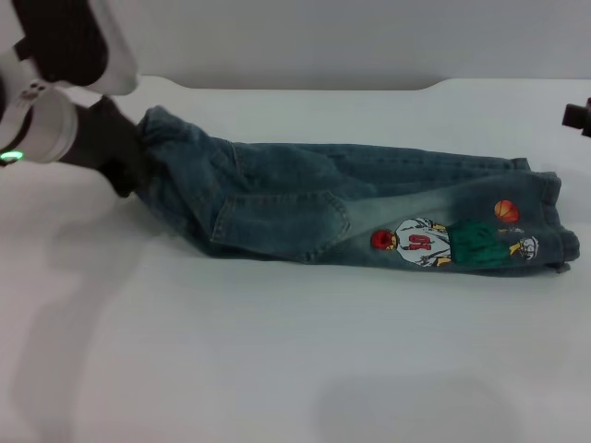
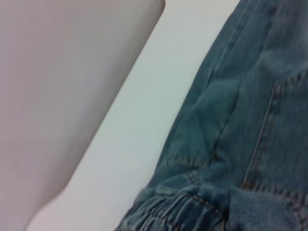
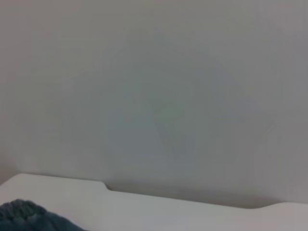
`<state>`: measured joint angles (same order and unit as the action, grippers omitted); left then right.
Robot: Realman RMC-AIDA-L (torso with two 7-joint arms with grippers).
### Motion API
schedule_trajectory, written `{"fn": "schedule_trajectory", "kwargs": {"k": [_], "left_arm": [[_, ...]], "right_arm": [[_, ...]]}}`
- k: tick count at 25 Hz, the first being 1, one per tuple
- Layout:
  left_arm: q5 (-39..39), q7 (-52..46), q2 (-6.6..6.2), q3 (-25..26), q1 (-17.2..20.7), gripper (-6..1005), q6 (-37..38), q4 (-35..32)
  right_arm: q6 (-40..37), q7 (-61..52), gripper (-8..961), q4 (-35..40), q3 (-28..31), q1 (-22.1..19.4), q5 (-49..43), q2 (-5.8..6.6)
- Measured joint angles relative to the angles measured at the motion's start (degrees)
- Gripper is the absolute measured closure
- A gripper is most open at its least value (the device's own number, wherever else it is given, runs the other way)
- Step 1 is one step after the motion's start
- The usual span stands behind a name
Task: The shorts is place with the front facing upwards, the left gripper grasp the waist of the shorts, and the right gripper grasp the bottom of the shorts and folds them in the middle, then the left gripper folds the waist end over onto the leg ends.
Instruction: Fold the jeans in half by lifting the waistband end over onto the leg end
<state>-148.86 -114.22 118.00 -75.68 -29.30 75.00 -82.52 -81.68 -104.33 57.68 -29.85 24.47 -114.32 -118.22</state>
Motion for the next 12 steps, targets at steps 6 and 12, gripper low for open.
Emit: {"fn": "schedule_trajectory", "kwargs": {"k": [6, 12], "left_arm": [[0.05, -2.98, -0.02, -4.22, -0.5, 881, -0.2, -6.46], [0.08, -6.29, 0.0, -6.93, -2.03, 882, -0.04, -13.61]], "right_arm": [[0.19, 3.36, 505, -4.99, -1.54, 1.3, -0.13, -0.08], [1.33, 5.73, 505, -8.82, -2.99, 1.9, -0.15, -0.07]]}}
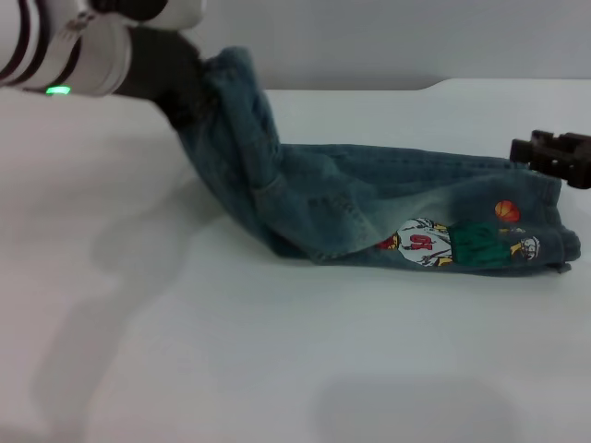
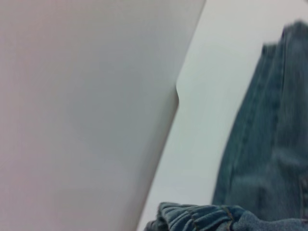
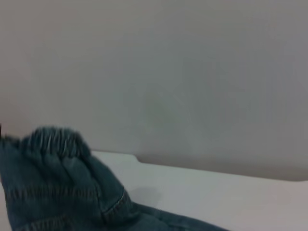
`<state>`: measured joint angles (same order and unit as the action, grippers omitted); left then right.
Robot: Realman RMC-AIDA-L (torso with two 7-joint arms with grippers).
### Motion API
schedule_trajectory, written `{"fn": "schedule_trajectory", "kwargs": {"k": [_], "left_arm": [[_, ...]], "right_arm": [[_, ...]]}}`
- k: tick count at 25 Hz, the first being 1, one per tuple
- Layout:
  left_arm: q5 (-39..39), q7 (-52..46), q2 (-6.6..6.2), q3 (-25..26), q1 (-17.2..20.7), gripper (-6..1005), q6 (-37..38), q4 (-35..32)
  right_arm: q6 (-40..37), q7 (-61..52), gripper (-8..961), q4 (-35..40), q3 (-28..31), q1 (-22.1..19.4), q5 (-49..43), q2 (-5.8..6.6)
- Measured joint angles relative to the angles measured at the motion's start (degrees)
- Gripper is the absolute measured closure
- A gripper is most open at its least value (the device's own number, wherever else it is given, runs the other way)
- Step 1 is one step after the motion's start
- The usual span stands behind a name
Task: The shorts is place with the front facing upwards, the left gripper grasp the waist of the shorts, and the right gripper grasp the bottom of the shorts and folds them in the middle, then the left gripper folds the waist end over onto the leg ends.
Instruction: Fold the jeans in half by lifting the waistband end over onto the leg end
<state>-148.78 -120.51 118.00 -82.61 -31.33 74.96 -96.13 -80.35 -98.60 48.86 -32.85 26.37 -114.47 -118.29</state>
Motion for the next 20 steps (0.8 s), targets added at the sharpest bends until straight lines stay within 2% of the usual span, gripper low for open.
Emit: {"fn": "schedule_trajectory", "kwargs": {"k": [9, 20], "left_arm": [[-0.61, -4.8, 0.03, -4.15, -2.2, 881, 1.2, -6.13], [-0.82, -7.11, 0.03, -6.38, -4.19, 882, 1.85, -9.67]], "right_arm": [[1.96, 2.69, 505, -5.41, -1.97, 1.6, 0.0, -0.12], [9.4, 3.16, 505, -12.18, -11.01, 6.44, 0.37, -0.42]]}}
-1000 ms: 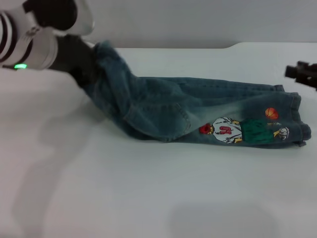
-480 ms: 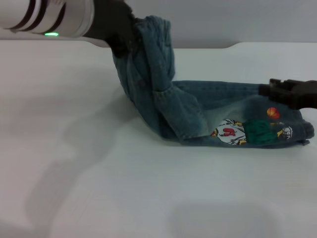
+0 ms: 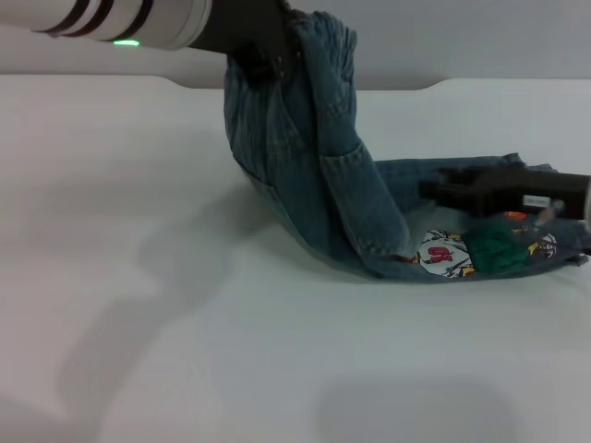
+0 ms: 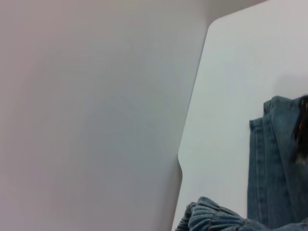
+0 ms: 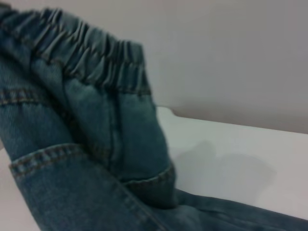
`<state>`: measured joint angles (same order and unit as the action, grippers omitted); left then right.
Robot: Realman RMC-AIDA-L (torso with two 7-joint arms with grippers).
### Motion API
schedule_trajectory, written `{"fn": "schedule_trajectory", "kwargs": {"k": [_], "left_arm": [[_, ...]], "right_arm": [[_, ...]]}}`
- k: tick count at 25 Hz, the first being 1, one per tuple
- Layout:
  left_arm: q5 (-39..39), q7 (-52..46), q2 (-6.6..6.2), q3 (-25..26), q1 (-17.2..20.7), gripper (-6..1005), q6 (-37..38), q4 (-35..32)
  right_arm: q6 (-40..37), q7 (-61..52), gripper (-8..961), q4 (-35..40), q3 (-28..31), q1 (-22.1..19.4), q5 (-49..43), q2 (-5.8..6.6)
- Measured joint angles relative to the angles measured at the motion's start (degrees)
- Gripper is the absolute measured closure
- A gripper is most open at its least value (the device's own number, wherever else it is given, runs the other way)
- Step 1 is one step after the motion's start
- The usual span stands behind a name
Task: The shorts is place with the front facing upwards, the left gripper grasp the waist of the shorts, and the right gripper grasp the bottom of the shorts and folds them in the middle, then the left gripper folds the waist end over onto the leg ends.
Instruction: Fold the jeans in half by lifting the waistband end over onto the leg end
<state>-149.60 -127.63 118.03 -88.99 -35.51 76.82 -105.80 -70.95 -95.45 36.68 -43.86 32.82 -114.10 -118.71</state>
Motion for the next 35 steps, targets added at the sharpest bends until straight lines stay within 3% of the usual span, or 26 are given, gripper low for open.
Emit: {"fn": "schedule_trajectory", "kwargs": {"k": [14, 35], "left_arm": [[-0.08, -0.11, 0.07, -1.39, -1.14, 881, -0.02, -2.1], [-0.16, -0.17, 0.09, -3.84, -0.35, 883, -0.1, -5.37]], "right_arm": [[0.47, -0.12, 505, -5.36, -3.47, 6.47, 1.53, -0.23], [-1.69, -2.05, 505, -8.45, -11.11, 11.63, 9.08, -0.29]]}}
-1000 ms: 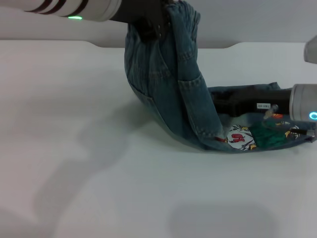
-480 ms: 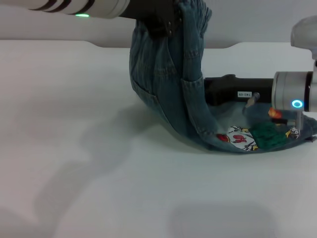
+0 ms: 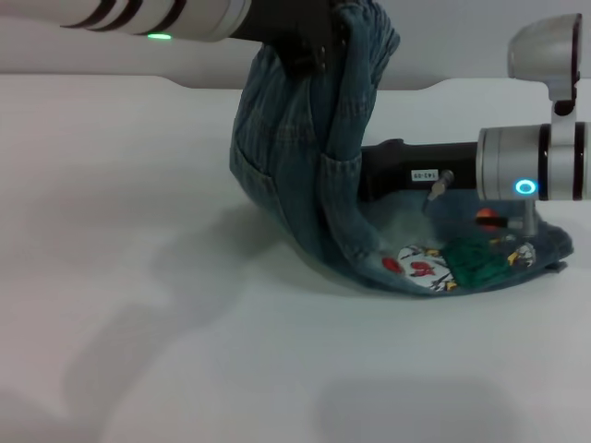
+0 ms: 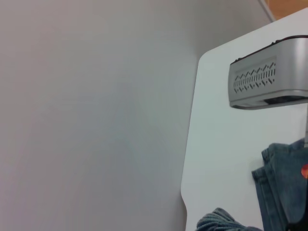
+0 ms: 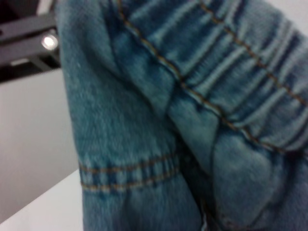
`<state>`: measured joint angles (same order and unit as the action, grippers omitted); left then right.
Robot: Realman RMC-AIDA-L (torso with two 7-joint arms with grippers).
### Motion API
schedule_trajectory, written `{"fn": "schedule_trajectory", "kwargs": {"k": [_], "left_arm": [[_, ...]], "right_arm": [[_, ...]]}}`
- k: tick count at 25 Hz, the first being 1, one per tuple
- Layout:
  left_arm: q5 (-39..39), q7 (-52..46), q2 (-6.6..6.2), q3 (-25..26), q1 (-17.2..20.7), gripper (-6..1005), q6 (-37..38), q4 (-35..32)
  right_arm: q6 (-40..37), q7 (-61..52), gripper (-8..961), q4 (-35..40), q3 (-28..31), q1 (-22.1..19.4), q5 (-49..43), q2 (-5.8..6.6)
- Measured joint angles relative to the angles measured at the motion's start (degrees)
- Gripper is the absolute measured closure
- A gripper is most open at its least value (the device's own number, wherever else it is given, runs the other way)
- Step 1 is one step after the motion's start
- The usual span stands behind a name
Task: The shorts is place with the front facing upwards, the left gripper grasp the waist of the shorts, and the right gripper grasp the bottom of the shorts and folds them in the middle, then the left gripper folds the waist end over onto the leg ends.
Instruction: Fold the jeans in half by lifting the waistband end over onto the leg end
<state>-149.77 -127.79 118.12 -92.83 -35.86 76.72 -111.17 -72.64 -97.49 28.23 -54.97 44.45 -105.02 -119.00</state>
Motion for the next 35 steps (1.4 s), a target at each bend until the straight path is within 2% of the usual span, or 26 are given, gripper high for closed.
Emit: {"fn": "schedule_trajectory", "kwargs": {"k": [9, 14, 21, 28, 31, 35], "left_arm": [[0.0, 0.09, 0.0, -0.89, 0.71, 884, 0.1, -0.31], [-0.12, 0.38, 0.0, -1.09, 1.05, 885, 0.1, -0.37], [-0.55, 0.48, 0.0, -1.12, 1.83, 882, -0.26, 0.21], [-0.6, 0.53, 0.0, -1.43, 2.57, 873, -0.51, 0.53], [-0.61, 0.42, -0.01, -2.15, 2.77, 869, -0.79, 0.81], [-0.63, 0.07, 0.01, -3.84, 3.43, 863, -2.07, 0.95]], "right_arm": [[-0.41, -0.03, 505, 0.0, -0.94, 1.51, 0.9, 0.0], [-0.12, -0.82, 505, 0.0, -0.93, 0.88, 0.79, 0.15], [-0.12, -2.84, 505, 3.63, -0.78, -4.03, 0.29, 0.88], [-1.69, -5.55, 505, 7.91, -0.28, -9.23, 0.22, 2.48], [-1.69, -5.99, 505, 10.23, -0.2, -11.3, 0.56, 2.56], [-1.28, -6.04, 505, 11.33, 0.5, -11.95, 0.72, 2.5]]}}
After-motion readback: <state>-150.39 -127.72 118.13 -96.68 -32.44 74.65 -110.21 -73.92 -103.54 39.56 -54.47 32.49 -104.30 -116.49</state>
